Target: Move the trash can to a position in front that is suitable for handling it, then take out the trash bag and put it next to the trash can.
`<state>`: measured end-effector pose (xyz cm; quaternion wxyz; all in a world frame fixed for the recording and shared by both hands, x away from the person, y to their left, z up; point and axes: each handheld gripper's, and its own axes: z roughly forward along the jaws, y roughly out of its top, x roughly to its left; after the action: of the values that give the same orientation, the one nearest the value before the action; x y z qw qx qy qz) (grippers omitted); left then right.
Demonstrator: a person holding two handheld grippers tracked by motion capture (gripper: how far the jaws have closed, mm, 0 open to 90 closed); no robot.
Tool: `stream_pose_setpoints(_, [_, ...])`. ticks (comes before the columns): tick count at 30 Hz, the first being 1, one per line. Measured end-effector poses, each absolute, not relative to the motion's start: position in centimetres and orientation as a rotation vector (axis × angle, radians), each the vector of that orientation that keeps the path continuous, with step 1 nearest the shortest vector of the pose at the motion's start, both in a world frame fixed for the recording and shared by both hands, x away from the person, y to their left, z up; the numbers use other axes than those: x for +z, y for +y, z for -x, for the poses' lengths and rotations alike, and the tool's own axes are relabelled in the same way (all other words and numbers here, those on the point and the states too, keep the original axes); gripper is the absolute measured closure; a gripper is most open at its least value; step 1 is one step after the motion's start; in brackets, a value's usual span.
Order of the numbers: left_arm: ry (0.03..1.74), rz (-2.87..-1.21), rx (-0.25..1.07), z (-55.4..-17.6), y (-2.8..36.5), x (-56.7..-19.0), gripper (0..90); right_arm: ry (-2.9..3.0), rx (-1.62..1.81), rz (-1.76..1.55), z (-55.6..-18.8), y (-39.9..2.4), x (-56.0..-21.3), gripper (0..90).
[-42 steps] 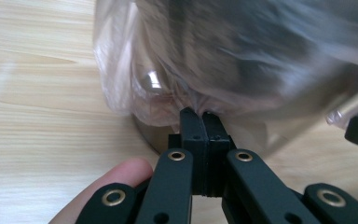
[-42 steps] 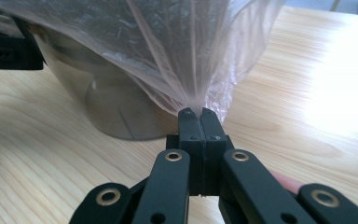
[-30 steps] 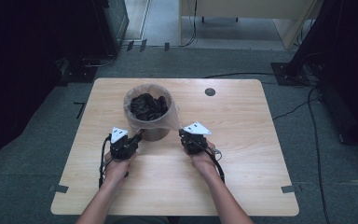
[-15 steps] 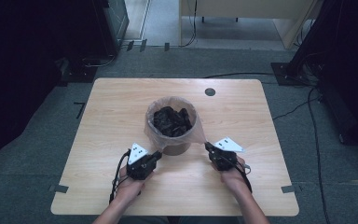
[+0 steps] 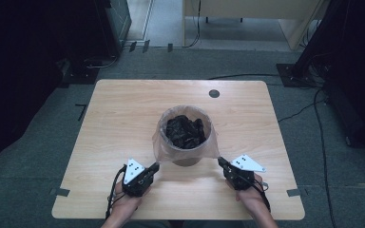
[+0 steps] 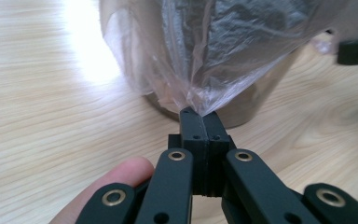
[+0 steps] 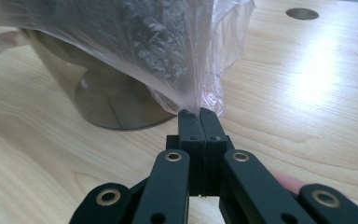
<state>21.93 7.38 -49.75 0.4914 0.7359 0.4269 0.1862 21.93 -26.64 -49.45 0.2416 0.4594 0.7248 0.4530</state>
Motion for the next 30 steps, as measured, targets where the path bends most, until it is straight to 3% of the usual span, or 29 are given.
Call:
stream_pose_setpoints(1, [1.055, -1.779, 0.467, -21.9, 7.7, -49.9, 90.0, 1.977, 1.262, -1.245, -21.8, -26.6, -49.2, 84.6])
stream_pose_setpoints(2, [1.055, -1.779, 0.467, -21.9, 7.7, -49.9, 90.0, 1.977, 1.262, -1.245, -21.8, -26.6, -49.2, 84.6])
stream_pose_setpoints(4, [1.076, -1.763, 0.467, -22.0, 8.2, -49.9, 90.0, 1.957, 1.307, -1.264, -21.8, -26.9, -49.0, 68.5])
stream_pose_setpoints(5, [1.081, -1.757, 0.472, -22.1, 8.4, -49.8, 90.0, 1.921, 1.357, -1.286, -21.8, -27.4, -48.9, 53.6])
stream_pose_setpoints(6, [1.088, -1.745, 0.476, -22.1, 8.6, -49.8, 90.0, 1.921, 1.357, -1.286, -21.8, -27.4, -48.9, 53.6])
stream_pose_setpoints(7, [1.095, -1.735, 0.484, -22.1, 8.8, -49.7, 78.7, 1.875, 1.383, -1.306, -21.8, -28.0, -48.8, 40.8])
stream_pose_setpoints(8, [1.105, -1.728, 0.501, -22.1, 8.9, -49.7, 78.7, 1.875, 1.383, -1.306, -21.8, -28.0, -48.8, 40.8])
stream_pose_setpoints(9, [1.123, -1.729, 0.506, -22.3, 8.9, -49.8, 54.9, 1.845, 1.404, -1.344, -21.9, -28.6, -48.7, 34.1])
stream_pose_setpoints(12, [1.145, -1.743, 0.486, -22.6, 8.8, -50.1, 39.0, 1.819, 1.413, -1.398, -22.2, -29.6, -48.7, 30.8])
stream_pose_setpoints(15, [1.18, -1.761, 0.458, -23.0, 8.5, -50.5, 35.6, 1.803, 1.398, -1.422, -22.3, -30.1, -48.8, 30.8])
stream_pose_setpoints(24, [1.377, -1.774, 0.442, -26.5, 6.4, -51.6, 32.4, 1.789, 1.303, -1.52, -22.8, -30.7, -49.4, 30.1])
stream_pose_setpoints(30, [1.393, -1.751, 0.451, -27.5, 5.8, -51.3, 34.0, 1.785, 1.212, -1.632, -24.0, -29.5, -50.4, 30.1])
